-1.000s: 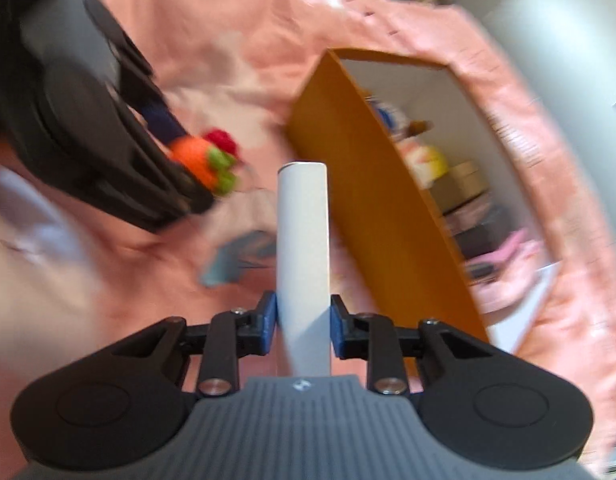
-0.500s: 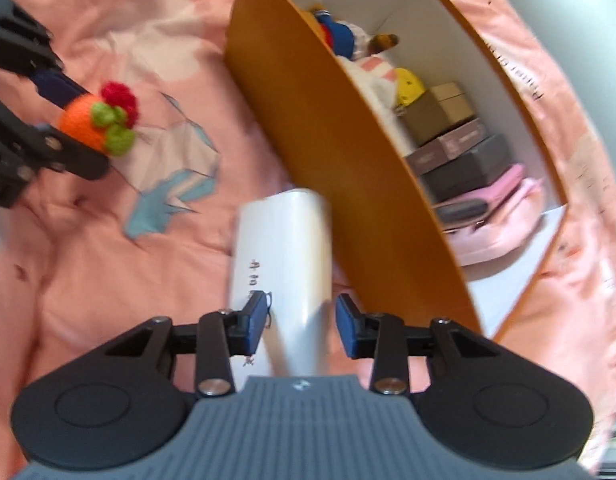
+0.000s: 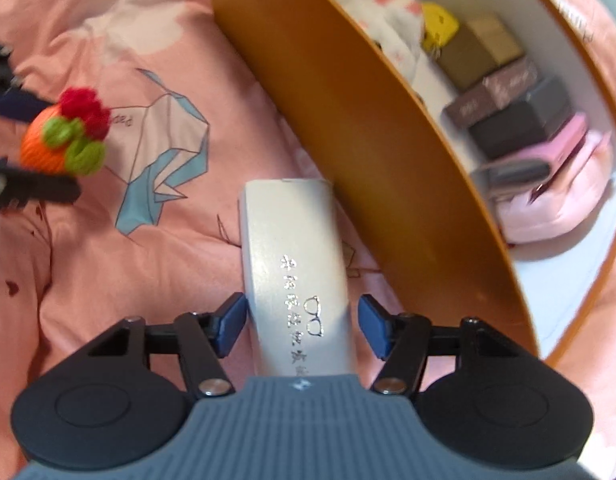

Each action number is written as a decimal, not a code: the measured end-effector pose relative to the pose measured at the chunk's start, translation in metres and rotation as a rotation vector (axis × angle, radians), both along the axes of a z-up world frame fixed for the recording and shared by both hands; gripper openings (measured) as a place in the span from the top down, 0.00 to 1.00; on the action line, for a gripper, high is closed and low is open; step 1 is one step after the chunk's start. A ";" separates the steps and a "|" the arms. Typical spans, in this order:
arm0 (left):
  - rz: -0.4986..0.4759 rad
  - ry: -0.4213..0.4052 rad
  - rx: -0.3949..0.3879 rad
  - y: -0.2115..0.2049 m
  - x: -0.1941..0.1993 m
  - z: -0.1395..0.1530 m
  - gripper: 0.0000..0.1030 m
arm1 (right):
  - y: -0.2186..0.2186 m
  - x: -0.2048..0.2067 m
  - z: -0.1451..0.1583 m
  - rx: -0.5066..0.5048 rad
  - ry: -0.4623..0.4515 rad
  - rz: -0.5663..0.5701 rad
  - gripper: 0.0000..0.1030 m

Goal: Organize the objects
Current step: 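Lift the orange fruit and white glasses box and carry them over the orange box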

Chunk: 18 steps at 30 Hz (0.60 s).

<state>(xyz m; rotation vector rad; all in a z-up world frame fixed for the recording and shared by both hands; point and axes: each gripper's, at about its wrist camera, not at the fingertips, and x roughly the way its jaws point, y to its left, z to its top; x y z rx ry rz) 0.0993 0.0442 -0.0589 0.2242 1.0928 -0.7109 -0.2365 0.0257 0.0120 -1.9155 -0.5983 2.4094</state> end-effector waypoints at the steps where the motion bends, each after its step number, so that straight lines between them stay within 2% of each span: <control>1: -0.006 -0.002 0.002 -0.002 -0.001 0.000 0.55 | 0.002 -0.002 -0.001 -0.014 -0.004 -0.015 0.38; 9: -0.023 0.022 0.028 -0.006 0.001 -0.009 0.55 | 0.004 0.003 -0.005 -0.043 0.013 -0.072 0.39; 13: -0.025 0.042 0.016 -0.004 0.002 -0.004 0.55 | -0.012 0.015 0.008 0.002 0.042 -0.019 0.39; 18: -0.031 0.051 -0.030 -0.003 0.004 0.016 0.55 | -0.040 0.037 0.041 0.074 0.098 0.069 0.40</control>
